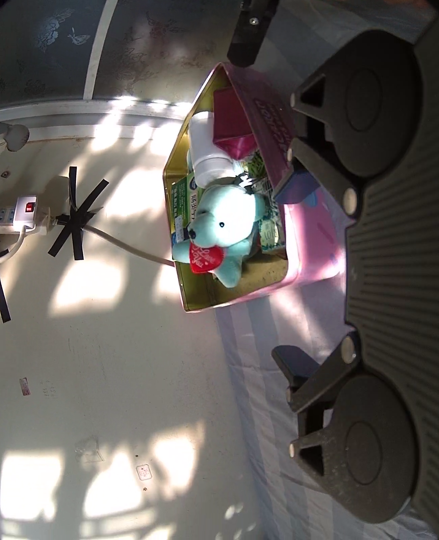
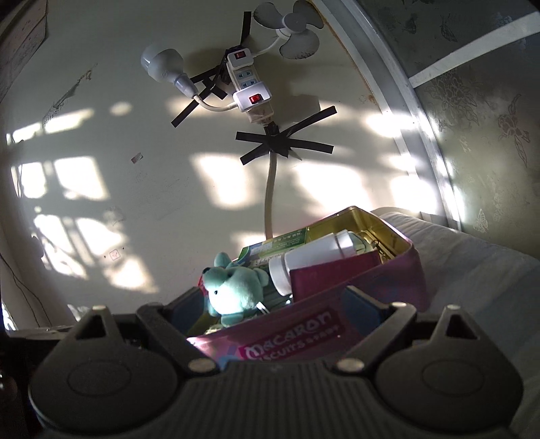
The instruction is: Organize objects
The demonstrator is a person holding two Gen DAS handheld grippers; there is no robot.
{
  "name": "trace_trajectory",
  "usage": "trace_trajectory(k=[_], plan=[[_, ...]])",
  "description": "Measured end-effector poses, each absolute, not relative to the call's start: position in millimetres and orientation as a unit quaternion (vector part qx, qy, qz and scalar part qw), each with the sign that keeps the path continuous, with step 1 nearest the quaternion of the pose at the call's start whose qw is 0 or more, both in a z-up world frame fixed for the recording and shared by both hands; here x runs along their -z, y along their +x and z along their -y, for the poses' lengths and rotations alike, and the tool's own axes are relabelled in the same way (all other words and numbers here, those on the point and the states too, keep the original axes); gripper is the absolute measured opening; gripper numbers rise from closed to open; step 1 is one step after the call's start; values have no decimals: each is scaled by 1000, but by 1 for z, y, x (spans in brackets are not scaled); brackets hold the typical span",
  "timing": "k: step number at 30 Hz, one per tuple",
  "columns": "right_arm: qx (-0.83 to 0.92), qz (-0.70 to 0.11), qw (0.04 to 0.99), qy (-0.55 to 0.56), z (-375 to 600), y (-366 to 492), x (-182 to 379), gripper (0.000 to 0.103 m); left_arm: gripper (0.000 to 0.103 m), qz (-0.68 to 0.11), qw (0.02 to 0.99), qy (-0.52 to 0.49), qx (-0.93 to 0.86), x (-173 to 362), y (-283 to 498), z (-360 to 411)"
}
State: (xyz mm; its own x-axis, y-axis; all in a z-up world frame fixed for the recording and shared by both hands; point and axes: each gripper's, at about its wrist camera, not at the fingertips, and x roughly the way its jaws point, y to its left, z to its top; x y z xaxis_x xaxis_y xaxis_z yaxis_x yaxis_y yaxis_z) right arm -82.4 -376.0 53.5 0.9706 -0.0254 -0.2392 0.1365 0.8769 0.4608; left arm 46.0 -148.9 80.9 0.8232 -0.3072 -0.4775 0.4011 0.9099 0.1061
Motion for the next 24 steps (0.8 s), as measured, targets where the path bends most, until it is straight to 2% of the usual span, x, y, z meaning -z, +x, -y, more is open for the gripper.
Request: trace_trajectory(k=[9,24], plan=[[23,-142,960,240,334,-101,-49,95,103,-253,953,70,148,-66,27,109],[17,-153,965,211,299,-111,-57,98,103,-254,957,85,109,-58,12,93]])
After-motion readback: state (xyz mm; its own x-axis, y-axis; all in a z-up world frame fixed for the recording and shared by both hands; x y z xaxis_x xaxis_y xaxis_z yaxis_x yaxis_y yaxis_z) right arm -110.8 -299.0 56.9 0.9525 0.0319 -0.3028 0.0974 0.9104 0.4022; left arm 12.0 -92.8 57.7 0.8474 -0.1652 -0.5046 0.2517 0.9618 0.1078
